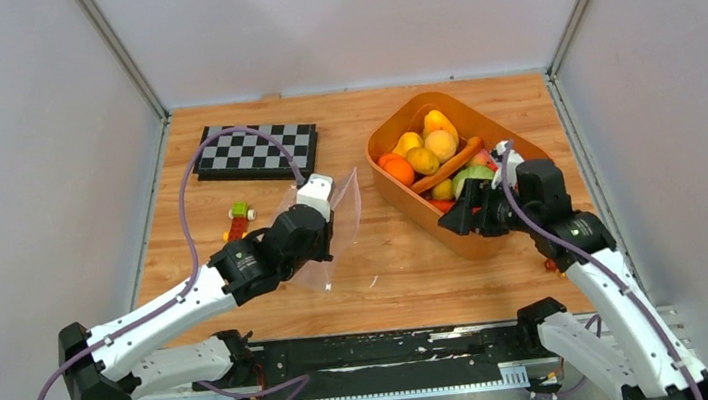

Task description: Place the food in the zip-top bag and seal the zipper

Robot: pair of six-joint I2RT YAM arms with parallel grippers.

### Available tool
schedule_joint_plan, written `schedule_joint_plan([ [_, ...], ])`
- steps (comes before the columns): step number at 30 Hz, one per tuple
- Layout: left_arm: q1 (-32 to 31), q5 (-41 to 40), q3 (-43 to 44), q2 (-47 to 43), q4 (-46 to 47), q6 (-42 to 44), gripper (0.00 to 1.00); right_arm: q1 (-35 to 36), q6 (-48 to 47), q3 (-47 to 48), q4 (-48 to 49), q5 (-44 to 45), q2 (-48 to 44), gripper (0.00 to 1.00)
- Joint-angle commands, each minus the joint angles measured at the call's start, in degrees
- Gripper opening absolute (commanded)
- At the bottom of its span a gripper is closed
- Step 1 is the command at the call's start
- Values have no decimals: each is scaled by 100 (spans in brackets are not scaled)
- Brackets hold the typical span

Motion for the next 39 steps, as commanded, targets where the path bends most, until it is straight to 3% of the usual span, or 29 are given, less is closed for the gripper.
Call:
schedule_joint_plan([
  [1, 23, 218, 85, 45, 363, 148, 0, 12, 738, 685, 497, 1684, -296, 76],
  [4, 23, 286, 186, 152, 338, 213, 0, -82, 531, 1309, 802, 2898, 593, 75],
  [8, 28, 360, 215, 167, 293, 272, 0, -494, 377, 2488, 516, 3000, 2192, 71],
  [12, 26, 414, 174, 201, 280, 264, 0, -760, 665, 2817, 561, 3171, 3129, 70],
  [21, 25, 523, 168, 305, 338, 336, 0, -942, 1518, 2484, 1290, 3608, 4064, 68],
  [31, 40, 480, 185, 274, 294, 330, 0, -958, 2032, 2660, 1417, 3300, 5156, 60],
  [34, 34, 464, 168, 257, 285, 300, 0, -957, 2041, 2401, 1939, 3011, 5164, 40],
  [39, 34, 448, 205, 241, 230, 275, 0, -953, 1799, 2412, 1810, 3134, 4518, 5],
])
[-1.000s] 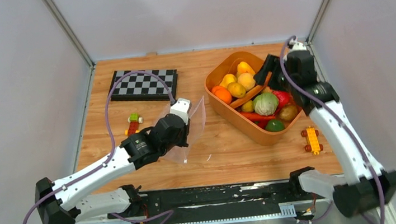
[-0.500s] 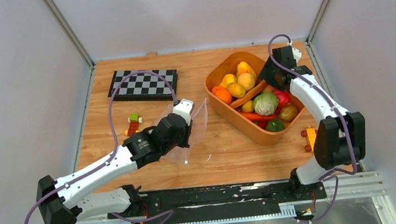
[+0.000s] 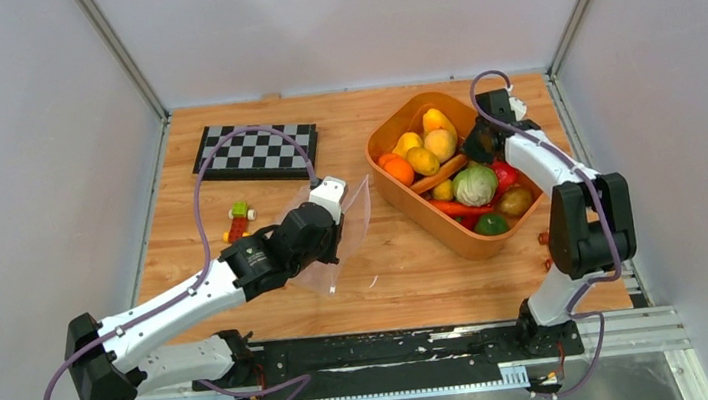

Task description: Place the food in the zip-top bag and seal the zipper

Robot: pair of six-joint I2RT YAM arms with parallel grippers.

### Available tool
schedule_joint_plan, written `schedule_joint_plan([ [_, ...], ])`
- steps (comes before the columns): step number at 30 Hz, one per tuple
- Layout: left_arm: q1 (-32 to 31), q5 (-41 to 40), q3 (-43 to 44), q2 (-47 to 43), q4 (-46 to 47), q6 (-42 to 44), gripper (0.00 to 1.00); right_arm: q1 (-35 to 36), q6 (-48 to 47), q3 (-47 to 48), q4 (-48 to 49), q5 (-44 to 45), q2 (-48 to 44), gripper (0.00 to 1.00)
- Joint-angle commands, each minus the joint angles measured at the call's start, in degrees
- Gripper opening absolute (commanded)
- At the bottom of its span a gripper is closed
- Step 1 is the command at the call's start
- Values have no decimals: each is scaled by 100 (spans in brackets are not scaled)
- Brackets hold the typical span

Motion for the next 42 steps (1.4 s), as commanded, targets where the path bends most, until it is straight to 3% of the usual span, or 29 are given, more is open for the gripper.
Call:
schedule_joint_plan([
  [1, 29, -21, 193, -81, 65, 6, 0, -8, -111, -50, 301, -20, -791, 2],
  [16, 39, -62, 117, -225, 136, -121, 0, 6, -764, -1120, 917, -948, -4043, 0],
  [26, 47, 121, 170, -103, 294, -538, 0, 339, -1349, -559, 380, -1064, -4675, 0],
  [28, 45, 192, 232, -74, 352, -612, 0, 599, -1288, -466, 164, -859, -4708, 0],
  [38, 49, 313, 548, 213, 283, -1161, 0, 3286, -734, -99, -339, 2393, -4515, 0],
  [42, 45, 154, 532, 238, 176, -1407, 0, 4019, -702, -9, -72, 3140, -4317, 0],
])
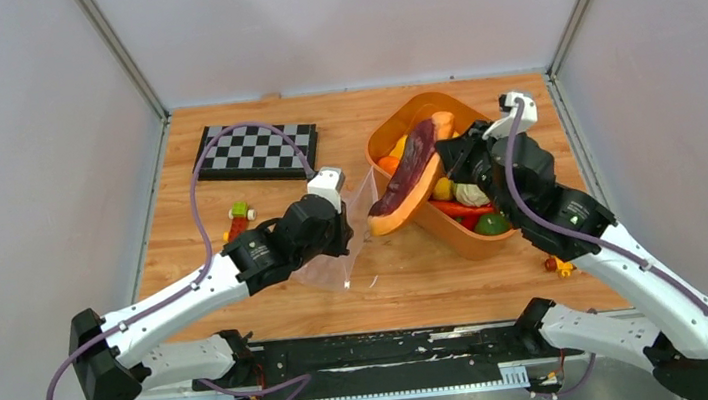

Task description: Place the food in the zip-top bag and seal the zipper

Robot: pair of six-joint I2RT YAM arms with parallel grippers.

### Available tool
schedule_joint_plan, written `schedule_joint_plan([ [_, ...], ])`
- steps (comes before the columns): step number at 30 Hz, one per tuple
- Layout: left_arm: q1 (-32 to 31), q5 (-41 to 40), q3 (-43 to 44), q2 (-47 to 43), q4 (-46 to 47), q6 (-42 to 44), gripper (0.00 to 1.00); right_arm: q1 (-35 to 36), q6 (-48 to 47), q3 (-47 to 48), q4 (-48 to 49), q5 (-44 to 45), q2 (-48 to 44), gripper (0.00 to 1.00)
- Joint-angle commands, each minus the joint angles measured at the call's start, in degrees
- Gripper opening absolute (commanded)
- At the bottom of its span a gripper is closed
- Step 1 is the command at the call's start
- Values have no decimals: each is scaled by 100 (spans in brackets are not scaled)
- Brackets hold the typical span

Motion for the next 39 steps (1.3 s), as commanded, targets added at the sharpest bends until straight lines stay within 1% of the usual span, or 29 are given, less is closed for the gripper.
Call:
schedule_joint_plan([
  [1, 17, -157, 243, 45, -12, -412, 0, 717, 180, 396, 171, 1606, 267, 0],
  [4, 17, -61, 298, 84, -9, -480, 0, 1106, 203, 700, -55, 2255, 759, 0],
  [8, 6, -97, 373, 187, -140, -565, 0, 1388, 276, 763, 219, 2589, 1100, 0],
  [13, 7, -276, 320, 120, -238, -664, 0, 1558, 394, 1278, -380, 3179, 1452, 0],
  [16, 6, -347, 292, 100, -244, -649, 0, 1562, -4, 1253, -41, 3165, 1249, 0],
  [19, 6, -241, 327, 170, -200, -624, 0, 1611, 1, 1330, 40, 2947, 1087, 0],
  [21, 8, -206, 356, 233, -191, -624, 0, 1635, -63, 1317, 66, 2997, 1113, 0],
  [23, 8, -185, 355, 266, -152, -611, 0, 1635, 72, 1363, -138, 2997, 1185, 0],
  [24, 10, -174, 368, 282, -155, -596, 0, 1658, 165, 1401, -176, 2864, 1175, 0],
  [26, 6, -182, 391, 286, -195, -580, 0, 1714, 109, 1286, 105, 2709, 1116, 0],
  [28, 6, -185, 351, 256, -158, -584, 0, 1728, -30, 1153, 262, 2866, 1198, 0],
  [31, 8, -152, 356, 222, -141, -580, 0, 1728, 215, 1357, -411, 3138, 1579, 0],
  [33, 7, -195, 357, 185, -149, -586, 0, 1743, 256, 1408, -601, 3154, 1668, 0],
  [35, 7, -223, 368, 128, -140, -581, 0, 1762, 192, 1244, -489, 3223, 1663, 0],
  [37, 7, -194, 394, 99, -80, -569, 0, 1762, -52, 1039, -115, 3190, 1649, 0],
  [39, 7, -139, 477, 92, -73, -563, 0, 1779, -8, 1051, -235, 3324, 1704, 0],
])
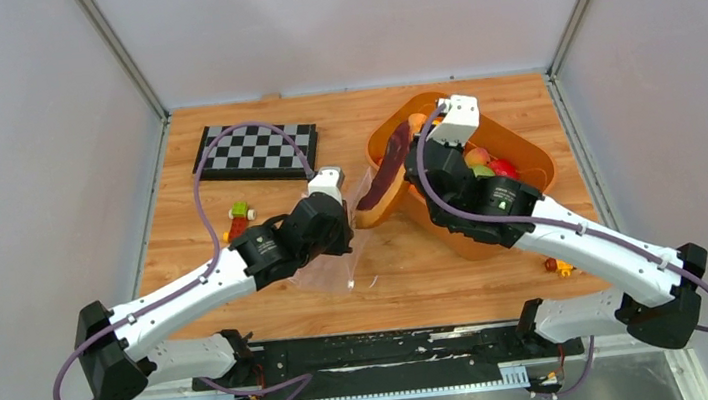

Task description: Place the food in the zip-top bag and seal the zipper

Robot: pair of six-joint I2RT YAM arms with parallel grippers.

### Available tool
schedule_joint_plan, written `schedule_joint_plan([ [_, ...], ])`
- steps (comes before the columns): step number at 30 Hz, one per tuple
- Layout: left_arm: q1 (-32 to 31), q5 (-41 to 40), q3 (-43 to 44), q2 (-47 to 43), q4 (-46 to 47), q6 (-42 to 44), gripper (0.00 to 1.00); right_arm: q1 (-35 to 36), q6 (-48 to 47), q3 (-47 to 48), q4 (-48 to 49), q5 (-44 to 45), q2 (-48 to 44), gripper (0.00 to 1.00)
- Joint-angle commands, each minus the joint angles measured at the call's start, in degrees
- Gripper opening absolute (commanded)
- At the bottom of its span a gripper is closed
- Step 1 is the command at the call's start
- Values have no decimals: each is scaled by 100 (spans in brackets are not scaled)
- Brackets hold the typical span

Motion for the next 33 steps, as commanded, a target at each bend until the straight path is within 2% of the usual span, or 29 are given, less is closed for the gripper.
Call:
schedule_joint_plan([
  [1, 6, 64, 401, -181, 139, -33, 0, 96, -85, 25, 115, 435, -16, 0],
  [5, 9, 39, 635, -141, 27, -134, 0, 445, -691, -5, 679, 1106, -7, 0],
  [9, 8, -41, 988, 59, -24, -425, 0, 1026, -955, -115, 1416, 2277, 149, 0],
  [14, 6, -77, 1270, 222, 53, -743, 0, 1361, -1204, -205, 2198, 2739, 371, 0],
  [18, 12, -275, 1262, 139, 207, -852, 0, 1596, -1386, -32, 2245, 2998, 611, 2],
  [20, 10, -477, 1270, 112, 155, -869, 0, 1681, -1499, 7, 2253, 2489, 582, 12],
  [21, 12, -559, 1256, 82, 153, -885, 0, 1666, -1675, -25, 2341, 1946, 517, 28],
  [22, 13, -608, 1250, 42, 173, -862, 0, 1659, -2013, -64, 2551, 1270, 407, 38],
  [24, 16, -719, 1290, -33, 148, -763, 0, 1647, -2242, -111, 2588, -154, 121, 65],
  [26, 17, -884, 1294, -126, 98, -660, 0, 1621, -2168, -194, 2524, -1001, -231, 78],
  [27, 19, -936, 1270, -182, 105, -625, 0, 1587, -2110, -295, 2597, -1305, -446, 82],
  [30, 17, -1007, 1174, -355, 170, -469, 0, 1348, -1975, -524, 2589, -2144, -950, 83],
  [33, 16, -1031, 1071, -488, 139, -317, 0, 1237, -1905, -559, 2189, -1615, -1248, 83],
])
